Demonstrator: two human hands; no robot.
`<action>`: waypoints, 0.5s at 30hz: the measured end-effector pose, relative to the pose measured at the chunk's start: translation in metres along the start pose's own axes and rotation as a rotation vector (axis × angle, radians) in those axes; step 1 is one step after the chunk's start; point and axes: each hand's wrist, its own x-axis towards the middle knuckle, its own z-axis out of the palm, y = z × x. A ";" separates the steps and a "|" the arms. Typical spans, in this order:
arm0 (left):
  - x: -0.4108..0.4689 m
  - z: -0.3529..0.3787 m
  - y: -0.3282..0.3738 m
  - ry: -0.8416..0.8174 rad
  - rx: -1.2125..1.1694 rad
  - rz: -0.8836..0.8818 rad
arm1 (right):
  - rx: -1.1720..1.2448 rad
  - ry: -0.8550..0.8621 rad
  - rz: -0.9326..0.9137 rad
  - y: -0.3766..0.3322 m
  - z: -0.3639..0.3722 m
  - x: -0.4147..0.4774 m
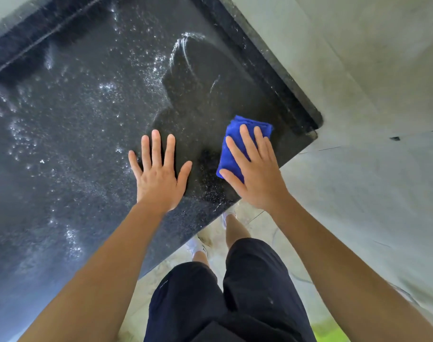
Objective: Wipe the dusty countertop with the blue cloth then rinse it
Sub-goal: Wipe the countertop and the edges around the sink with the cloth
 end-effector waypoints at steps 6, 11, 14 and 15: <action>0.001 0.000 -0.001 0.008 0.013 0.009 | -0.039 0.023 0.265 0.035 -0.006 -0.005; 0.000 -0.009 -0.006 -0.001 -0.056 0.057 | -0.025 0.112 0.500 -0.014 0.008 0.018; -0.004 -0.022 -0.029 0.153 -0.118 0.086 | 0.002 0.074 0.313 -0.065 0.014 0.011; -0.007 -0.025 -0.041 0.240 -0.129 0.055 | 0.036 0.050 0.207 -0.092 0.020 0.002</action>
